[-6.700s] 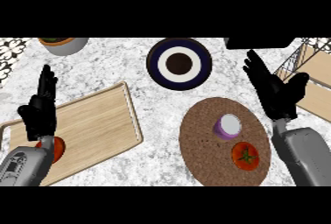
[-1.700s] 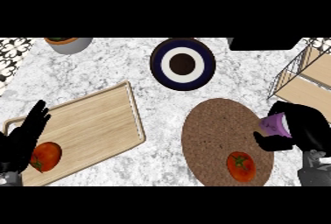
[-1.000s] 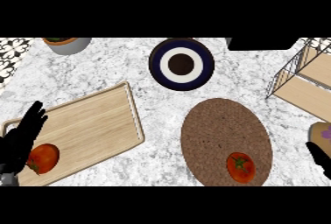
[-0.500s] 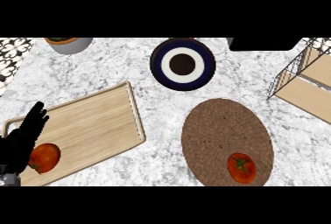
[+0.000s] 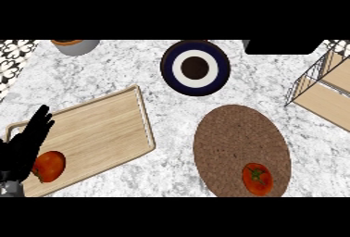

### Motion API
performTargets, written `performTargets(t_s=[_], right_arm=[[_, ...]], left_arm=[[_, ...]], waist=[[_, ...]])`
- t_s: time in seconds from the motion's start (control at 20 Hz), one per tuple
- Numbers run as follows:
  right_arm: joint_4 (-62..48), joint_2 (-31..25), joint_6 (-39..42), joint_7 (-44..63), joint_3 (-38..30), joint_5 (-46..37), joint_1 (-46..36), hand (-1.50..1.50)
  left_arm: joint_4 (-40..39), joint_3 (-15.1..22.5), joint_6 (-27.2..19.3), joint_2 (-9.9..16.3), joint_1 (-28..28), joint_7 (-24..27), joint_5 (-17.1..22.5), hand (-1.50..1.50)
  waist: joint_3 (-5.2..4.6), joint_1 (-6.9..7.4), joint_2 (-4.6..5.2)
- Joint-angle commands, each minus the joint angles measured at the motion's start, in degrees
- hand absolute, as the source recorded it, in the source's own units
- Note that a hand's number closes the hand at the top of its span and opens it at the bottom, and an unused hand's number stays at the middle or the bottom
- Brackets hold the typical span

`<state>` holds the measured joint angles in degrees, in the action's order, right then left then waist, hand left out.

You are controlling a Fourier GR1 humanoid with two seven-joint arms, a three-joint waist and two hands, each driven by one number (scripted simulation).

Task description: Pick the can from the placemat and place it in the tiered shelf

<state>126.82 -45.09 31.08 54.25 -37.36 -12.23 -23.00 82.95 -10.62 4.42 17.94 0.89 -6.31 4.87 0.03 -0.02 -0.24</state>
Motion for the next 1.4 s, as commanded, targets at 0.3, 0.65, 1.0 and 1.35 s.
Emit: performTargets(t_s=[0.3, 0.65, 1.0, 1.35], right_arm=[[-16.1, -10.0, -2.3, 2.3, 9.5, -5.5, -8.3, 1.50], [-27.9, -13.5, -4.0, -9.7, 8.7, -12.6, -7.0, 1.50], [-37.7, -8.0, -14.4, -17.2, 10.9, -18.5, -6.4, 1.50], [-50.0, -9.1, -16.6, -23.7, 11.9, -20.0, -8.6, 1.50]], left_arm=[[-1.5, 1.0, -0.4, -1.7, -2.1, 0.2, -1.8, 0.00], [0.5, 2.0, -0.9, -3.3, -0.8, -1.4, -2.8, 0.00], [-1.0, -0.9, 1.4, -1.5, -0.2, 0.4, -1.6, 0.00], [-0.3, -1.2, 2.2, -1.7, -0.1, -0.4, -1.7, 0.00]], waist=[[-0.12, 1.11, 0.51], [-0.04, 0.81, 0.42], [-0.03, 0.85, 0.42], [-0.03, 0.64, 0.34]])
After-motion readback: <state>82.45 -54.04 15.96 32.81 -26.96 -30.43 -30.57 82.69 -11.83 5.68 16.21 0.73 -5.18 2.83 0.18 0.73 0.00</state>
